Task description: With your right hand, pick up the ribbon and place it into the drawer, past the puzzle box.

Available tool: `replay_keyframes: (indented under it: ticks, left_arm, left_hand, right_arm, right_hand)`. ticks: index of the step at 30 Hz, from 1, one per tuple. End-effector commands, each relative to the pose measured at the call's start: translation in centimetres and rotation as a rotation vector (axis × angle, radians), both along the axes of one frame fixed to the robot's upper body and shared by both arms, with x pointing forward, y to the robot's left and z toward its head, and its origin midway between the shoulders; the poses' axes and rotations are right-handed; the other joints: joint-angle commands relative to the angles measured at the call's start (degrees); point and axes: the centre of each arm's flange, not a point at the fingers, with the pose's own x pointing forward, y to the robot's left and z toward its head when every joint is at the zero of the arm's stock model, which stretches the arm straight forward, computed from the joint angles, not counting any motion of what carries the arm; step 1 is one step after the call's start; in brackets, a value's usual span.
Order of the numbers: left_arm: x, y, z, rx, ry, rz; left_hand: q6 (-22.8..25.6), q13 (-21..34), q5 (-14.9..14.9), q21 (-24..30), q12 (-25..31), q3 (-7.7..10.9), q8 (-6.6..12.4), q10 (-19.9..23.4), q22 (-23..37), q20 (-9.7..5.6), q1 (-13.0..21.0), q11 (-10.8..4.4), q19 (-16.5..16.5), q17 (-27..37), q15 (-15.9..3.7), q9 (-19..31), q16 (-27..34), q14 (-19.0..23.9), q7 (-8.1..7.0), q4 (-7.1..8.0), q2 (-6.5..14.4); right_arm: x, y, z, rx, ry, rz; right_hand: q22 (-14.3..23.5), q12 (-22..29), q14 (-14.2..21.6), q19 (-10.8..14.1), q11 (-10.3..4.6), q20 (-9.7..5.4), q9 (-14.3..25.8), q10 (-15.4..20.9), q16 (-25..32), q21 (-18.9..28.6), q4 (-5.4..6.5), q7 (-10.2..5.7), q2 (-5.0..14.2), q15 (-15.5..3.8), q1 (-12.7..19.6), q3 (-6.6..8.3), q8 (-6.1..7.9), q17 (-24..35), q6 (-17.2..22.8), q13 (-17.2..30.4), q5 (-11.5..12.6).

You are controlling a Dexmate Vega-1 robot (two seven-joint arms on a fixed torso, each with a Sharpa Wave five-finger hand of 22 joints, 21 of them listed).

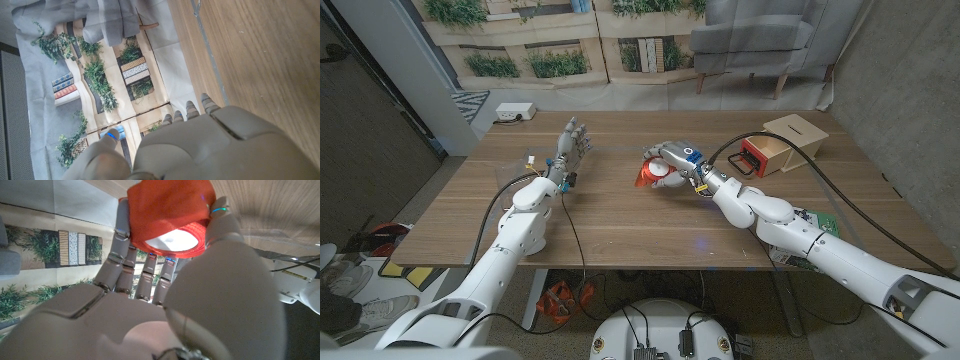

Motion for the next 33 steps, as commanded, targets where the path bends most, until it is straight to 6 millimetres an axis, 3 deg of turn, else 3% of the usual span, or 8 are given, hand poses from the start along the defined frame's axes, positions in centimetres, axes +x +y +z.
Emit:
replay_keyframes:
  ticks: [1, 33]
  left_arm:
    - [0.0, -0.2, 0.1, 0.005, 0.002, -0.002]
    - [0.0, -0.5, 0.5, 0.012, -0.002, 0.000]
  left_hand:
    - [-6.2, 0.2, 0.3, -0.3, 0.2, -0.40, 0.22, -8.9, 0.2, 0.12, 0.1, 0.21, -2.5, 0.2, 0.35, 0.3, 0.2, -9.9, -0.28, -0.05, 6.8]
    - [-6.3, 0.2, 0.3, -0.3, 0.2, -0.45, 0.21, -8.9, 0.2, 0.08, 0.1, 0.18, -2.4, 0.2, 0.29, 0.3, 0.2, -9.9, -0.24, -0.05, 6.8]
  right_arm:
    - [-0.1, -0.8, 0.3, 0.069, -0.061, -0.004]
    - [0.5, -2.0, 3.0, 0.062, -0.148, -0.039]
  right_hand:
    - [0.1, 11.7, 18.9, -2.7, 0.48, -8.68, 0.5, 6.8, -0.3, 0.6, 0.32, 4.03, 19.70, -22.70, 20.2, 0.27, 0.48, 0.4, 11.4, 0.3, 0.3]
    - [-0.1, 11.7, 18.8, -4.9, -0.37, -8.74, 0.9, 7.0, -1.8, 3.4, 0.64, 3.80, 19.41, -22.48, 20.2, -0.07, 0.31, 2.1, 12.2, 1.0, 0.5]
